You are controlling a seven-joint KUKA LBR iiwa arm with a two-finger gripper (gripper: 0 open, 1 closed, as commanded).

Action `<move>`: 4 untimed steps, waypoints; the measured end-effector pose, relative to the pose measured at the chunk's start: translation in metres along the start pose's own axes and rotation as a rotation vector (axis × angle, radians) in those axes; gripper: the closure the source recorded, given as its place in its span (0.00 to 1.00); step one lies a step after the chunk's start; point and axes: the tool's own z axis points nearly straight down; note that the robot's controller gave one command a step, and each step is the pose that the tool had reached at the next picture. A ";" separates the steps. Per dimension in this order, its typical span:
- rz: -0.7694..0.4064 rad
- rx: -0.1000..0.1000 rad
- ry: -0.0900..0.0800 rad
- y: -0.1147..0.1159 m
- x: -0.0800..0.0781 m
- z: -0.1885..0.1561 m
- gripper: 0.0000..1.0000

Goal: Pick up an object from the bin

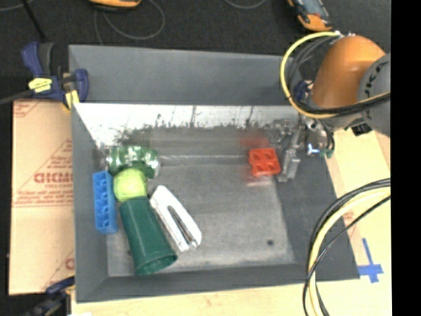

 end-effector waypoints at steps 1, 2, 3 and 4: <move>0.112 0.000 0.005 0.005 0.005 0.062 0.00; 0.105 0.003 0.003 0.003 0.002 0.075 1.00; 0.098 0.004 0.002 0.004 0.002 0.072 1.00; 0.104 0.002 0.001 0.002 -0.001 0.040 1.00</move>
Offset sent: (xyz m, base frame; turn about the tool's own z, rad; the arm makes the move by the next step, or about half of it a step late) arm -0.0030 0.0065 -0.0695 0.0836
